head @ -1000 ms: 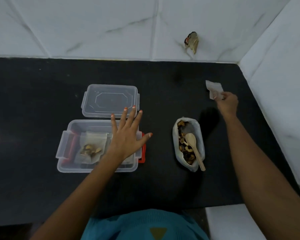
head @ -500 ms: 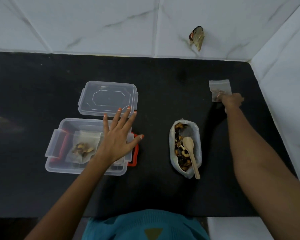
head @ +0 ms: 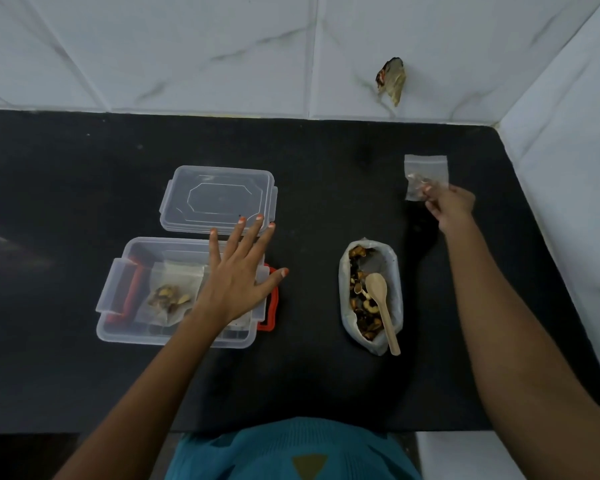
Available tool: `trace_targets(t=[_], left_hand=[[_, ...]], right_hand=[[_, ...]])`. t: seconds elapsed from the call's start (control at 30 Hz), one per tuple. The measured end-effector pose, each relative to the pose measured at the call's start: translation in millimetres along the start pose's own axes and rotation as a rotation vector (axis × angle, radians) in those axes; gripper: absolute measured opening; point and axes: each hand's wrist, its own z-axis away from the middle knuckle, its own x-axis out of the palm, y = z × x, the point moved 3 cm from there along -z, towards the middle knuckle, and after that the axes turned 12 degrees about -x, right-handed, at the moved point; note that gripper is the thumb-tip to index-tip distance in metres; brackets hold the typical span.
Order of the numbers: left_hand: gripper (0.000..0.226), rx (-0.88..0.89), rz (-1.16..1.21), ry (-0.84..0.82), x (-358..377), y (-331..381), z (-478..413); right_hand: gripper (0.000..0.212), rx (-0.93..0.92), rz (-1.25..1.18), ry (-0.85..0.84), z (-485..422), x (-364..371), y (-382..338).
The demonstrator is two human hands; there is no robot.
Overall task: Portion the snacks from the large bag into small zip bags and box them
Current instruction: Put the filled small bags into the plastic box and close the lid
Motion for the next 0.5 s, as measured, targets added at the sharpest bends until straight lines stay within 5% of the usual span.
trace_targets(t=[0.5], left_hand=[[0.087, 0.032, -0.074, -0.035, -2, -1, 1]], right_hand=[[0.028, 0.100, -0.142, -0.401, 192, 56, -15]])
